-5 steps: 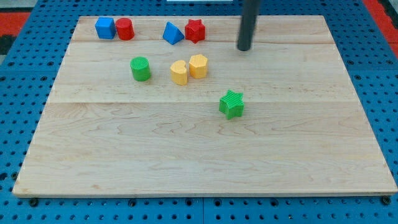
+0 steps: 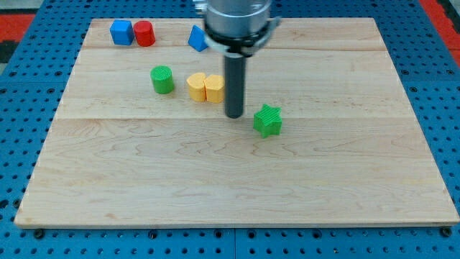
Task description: Separate the yellow hexagon and yellow heart
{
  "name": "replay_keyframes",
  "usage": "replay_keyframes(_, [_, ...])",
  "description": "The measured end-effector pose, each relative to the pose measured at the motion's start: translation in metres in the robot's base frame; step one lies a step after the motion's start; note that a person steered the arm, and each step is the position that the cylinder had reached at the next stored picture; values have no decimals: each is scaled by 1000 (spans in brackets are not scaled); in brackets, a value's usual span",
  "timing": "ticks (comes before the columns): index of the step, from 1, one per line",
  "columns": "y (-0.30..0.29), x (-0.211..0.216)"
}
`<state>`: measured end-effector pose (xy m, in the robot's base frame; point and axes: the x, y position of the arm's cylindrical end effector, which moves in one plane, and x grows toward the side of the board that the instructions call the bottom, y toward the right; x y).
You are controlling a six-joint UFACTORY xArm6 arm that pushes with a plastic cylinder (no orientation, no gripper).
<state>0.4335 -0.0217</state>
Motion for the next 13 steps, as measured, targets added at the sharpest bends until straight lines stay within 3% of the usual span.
replay_keyframes(1, [-62, -21])
replay_keyframes(2, [-52, -46])
replay_keyframes(4, [-19, -50])
replay_keyframes(6, [86, -51])
replay_keyframes(7, [109, -64])
replay_keyframes(8, [48, -62])
replay_keyframes(9, [30, -58])
replay_keyframes(10, [31, -111])
replay_keyframes(11, [18, -118])
replay_keyframes(13, [13, -78])
